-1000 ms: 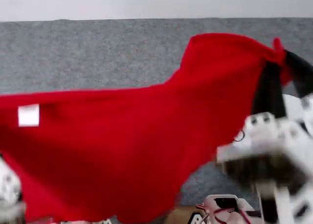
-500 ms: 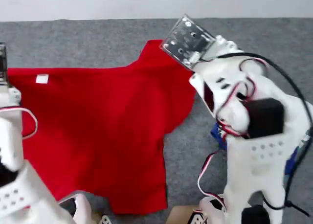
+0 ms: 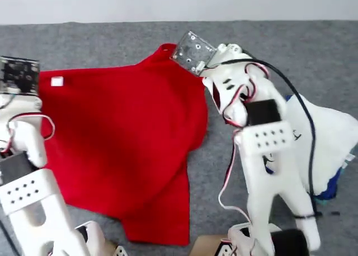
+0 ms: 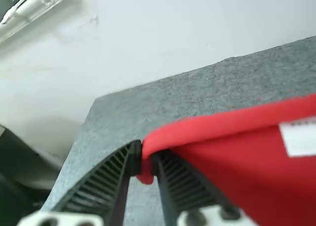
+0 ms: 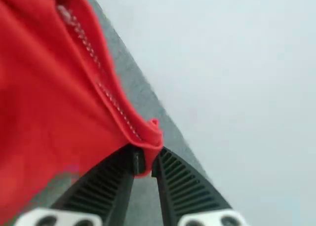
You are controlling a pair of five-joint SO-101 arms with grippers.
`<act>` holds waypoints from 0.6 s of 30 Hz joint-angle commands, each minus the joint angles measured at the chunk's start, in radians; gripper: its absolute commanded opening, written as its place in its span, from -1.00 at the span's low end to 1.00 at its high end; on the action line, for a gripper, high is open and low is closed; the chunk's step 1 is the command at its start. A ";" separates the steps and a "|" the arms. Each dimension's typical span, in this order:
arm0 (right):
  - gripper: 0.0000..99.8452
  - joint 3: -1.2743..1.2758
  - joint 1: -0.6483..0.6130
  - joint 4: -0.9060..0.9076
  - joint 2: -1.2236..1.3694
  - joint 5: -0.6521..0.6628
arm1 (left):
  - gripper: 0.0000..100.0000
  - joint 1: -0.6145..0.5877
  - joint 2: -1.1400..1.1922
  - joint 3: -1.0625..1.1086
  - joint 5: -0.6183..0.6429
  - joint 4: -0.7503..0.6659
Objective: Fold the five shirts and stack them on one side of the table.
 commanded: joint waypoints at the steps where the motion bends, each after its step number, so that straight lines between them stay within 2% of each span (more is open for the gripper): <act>1: -0.98 -0.012 0.022 -0.193 0.074 0.023 | -0.99 0.031 0.034 0.065 -0.029 -0.190; 6: -0.98 -0.097 0.025 -0.334 0.228 0.068 | -0.99 0.037 0.288 -0.021 -0.028 -0.338; 18: -0.98 -0.605 0.018 -0.374 0.693 0.152 | -0.99 0.035 0.942 -0.668 -0.029 -0.336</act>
